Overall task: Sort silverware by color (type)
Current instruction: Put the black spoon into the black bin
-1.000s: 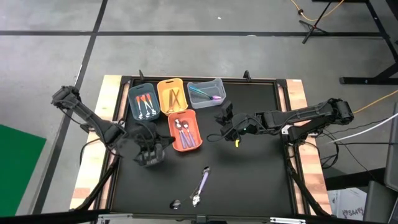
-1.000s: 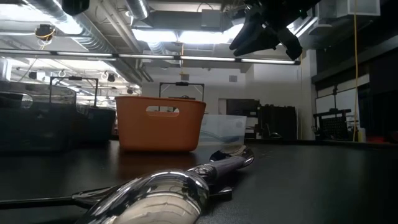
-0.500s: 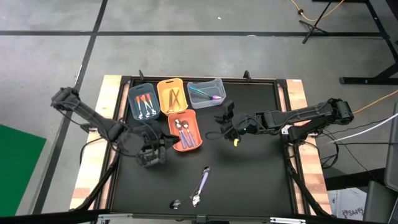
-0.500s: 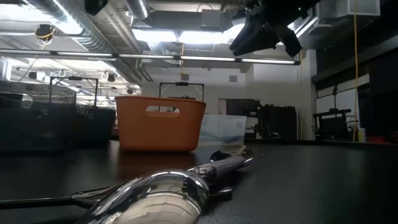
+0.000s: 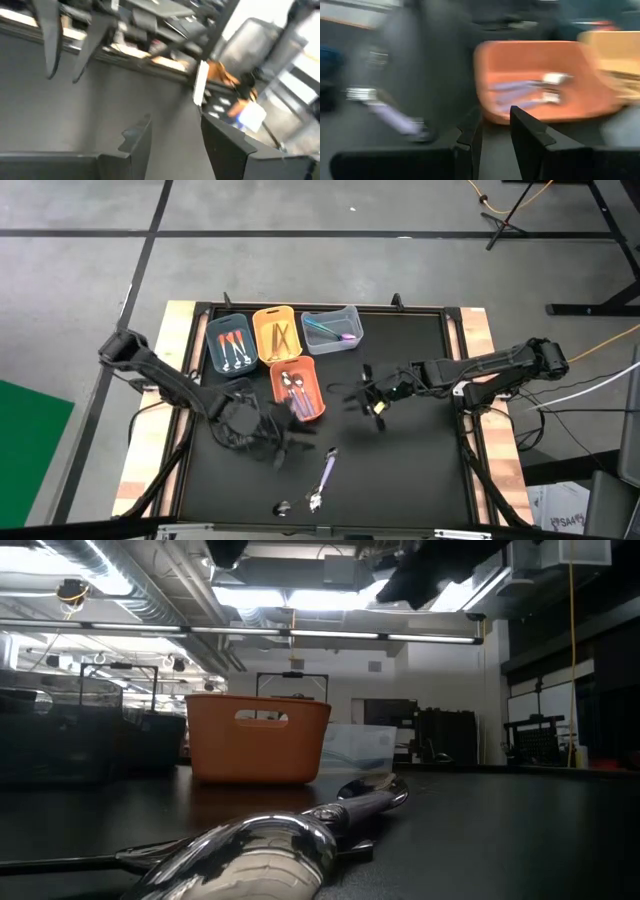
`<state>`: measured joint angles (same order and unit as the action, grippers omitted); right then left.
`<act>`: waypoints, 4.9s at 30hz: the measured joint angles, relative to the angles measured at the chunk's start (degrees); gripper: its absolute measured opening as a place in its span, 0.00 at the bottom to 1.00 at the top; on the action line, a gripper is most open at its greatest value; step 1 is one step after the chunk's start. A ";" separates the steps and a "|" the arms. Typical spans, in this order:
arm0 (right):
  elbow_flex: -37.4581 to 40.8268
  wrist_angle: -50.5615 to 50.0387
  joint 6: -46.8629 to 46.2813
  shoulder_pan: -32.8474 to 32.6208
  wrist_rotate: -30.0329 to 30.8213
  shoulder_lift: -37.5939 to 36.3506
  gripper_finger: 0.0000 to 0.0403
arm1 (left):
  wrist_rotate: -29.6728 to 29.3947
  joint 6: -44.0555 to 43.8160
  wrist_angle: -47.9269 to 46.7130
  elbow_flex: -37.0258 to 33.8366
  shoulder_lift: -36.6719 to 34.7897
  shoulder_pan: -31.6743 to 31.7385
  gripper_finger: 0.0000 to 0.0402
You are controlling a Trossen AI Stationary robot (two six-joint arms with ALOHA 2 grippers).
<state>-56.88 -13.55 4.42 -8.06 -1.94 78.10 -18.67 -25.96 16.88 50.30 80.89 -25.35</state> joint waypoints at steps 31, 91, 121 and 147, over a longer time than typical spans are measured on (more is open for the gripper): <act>0.00 0.11 -2.62 -14.42 2.06 0.27 0.23 | -7.64 2.08 9.64 -0.09 24.06 -15.10 0.40; 0.00 0.12 -2.61 -14.42 4.02 0.25 0.23 | -2.86 -17.18 -32.43 26.73 39.70 -5.70 0.40; 0.00 0.12 -2.64 -14.42 4.09 0.25 0.23 | -4.45 -17.61 -34.49 26.69 39.61 -4.85 0.02; 0.00 0.09 -2.62 -14.42 4.09 0.23 0.23 | -3.24 -17.64 -37.67 26.60 34.05 -3.43 0.00</act>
<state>-56.88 -13.46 1.80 -22.48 2.15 78.32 -21.91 -43.59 -20.79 76.90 114.94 -28.79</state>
